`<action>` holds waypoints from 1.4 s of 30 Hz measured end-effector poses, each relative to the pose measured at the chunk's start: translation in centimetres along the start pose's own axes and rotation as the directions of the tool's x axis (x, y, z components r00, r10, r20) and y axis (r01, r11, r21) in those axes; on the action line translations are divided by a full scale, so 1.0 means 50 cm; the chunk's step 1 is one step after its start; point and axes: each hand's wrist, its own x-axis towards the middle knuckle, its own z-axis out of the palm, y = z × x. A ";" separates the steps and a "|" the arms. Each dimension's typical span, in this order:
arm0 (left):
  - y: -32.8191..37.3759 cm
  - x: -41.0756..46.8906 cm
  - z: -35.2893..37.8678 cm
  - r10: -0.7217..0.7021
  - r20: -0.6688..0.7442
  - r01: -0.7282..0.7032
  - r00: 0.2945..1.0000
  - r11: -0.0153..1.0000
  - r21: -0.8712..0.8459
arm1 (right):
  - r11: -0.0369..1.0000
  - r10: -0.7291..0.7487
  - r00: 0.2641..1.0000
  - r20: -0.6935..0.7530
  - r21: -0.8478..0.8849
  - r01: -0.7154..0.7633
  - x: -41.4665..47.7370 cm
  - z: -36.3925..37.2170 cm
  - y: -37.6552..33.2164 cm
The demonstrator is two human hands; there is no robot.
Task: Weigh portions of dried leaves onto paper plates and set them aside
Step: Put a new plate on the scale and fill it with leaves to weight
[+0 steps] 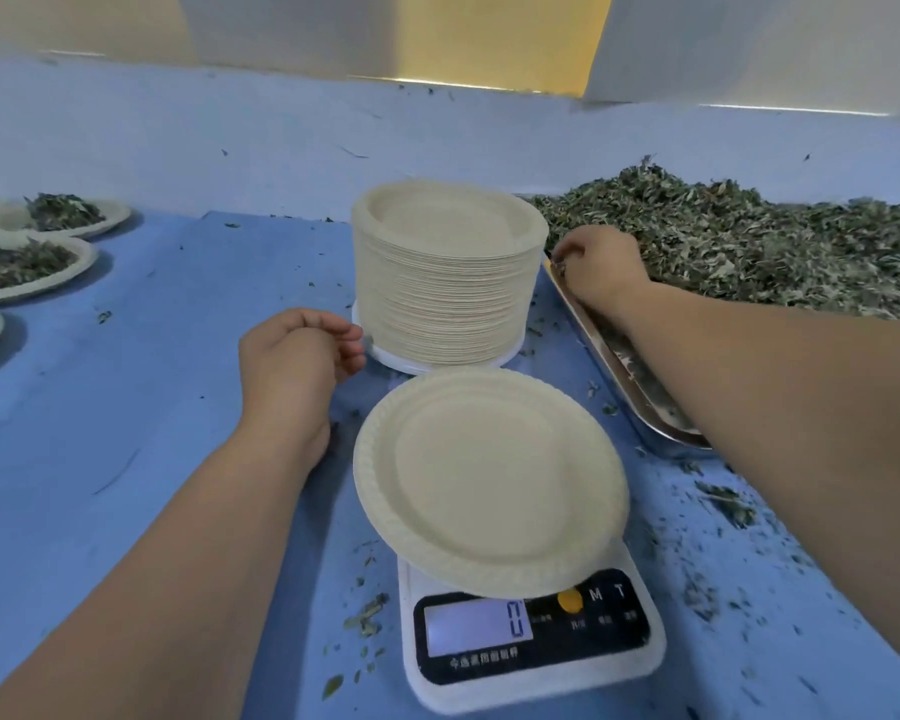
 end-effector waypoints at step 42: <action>0.015 -0.037 0.013 0.010 0.057 -0.009 0.998 1.000 -0.015 | 0.685 0.343 0.894 0.287 -0.728 -0.029 -0.108 -0.117 0.072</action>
